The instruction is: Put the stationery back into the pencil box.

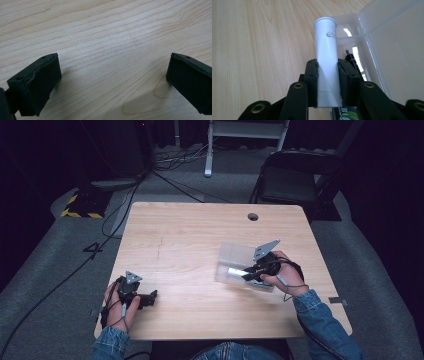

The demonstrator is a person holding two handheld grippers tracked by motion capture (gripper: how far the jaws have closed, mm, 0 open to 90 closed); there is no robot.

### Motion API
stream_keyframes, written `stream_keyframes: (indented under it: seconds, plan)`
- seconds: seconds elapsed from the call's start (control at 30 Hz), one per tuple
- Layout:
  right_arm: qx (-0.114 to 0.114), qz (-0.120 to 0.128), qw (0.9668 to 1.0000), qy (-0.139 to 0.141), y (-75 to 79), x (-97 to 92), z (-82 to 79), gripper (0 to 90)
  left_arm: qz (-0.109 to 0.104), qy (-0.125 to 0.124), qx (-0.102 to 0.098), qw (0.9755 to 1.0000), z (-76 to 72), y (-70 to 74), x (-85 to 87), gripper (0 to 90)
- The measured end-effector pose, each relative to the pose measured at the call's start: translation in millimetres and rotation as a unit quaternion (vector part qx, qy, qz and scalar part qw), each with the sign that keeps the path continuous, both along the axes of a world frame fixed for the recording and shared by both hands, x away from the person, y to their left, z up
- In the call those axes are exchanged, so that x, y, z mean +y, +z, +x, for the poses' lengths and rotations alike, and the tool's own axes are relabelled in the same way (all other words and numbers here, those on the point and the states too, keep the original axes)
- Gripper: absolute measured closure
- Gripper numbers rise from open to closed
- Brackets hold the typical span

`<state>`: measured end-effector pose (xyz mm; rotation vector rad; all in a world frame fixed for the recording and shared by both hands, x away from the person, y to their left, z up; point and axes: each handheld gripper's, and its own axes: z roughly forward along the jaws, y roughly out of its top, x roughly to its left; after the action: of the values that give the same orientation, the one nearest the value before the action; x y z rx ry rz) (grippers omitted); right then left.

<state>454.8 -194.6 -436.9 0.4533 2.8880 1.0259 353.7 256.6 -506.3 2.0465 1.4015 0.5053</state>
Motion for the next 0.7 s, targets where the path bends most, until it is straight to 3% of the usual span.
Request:
stream_keyframes:
  seconds: [0.47, 0.7]
  plan:
    - [0.018, -0.026, 0.9995, -0.006, -15.8, 0.3, 7.0, 71.3, 0.001, 0.000, 0.000, 1.0000, 0.0, 0.1, 0.2, 0.0]
    - [0.024, -0.028, 0.9993, -0.009, -20.6, 0.5, 9.7, 71.3, 0.002, -0.001, 0.000, 1.0000, 0.0, 0.1, 0.2, 0.0]
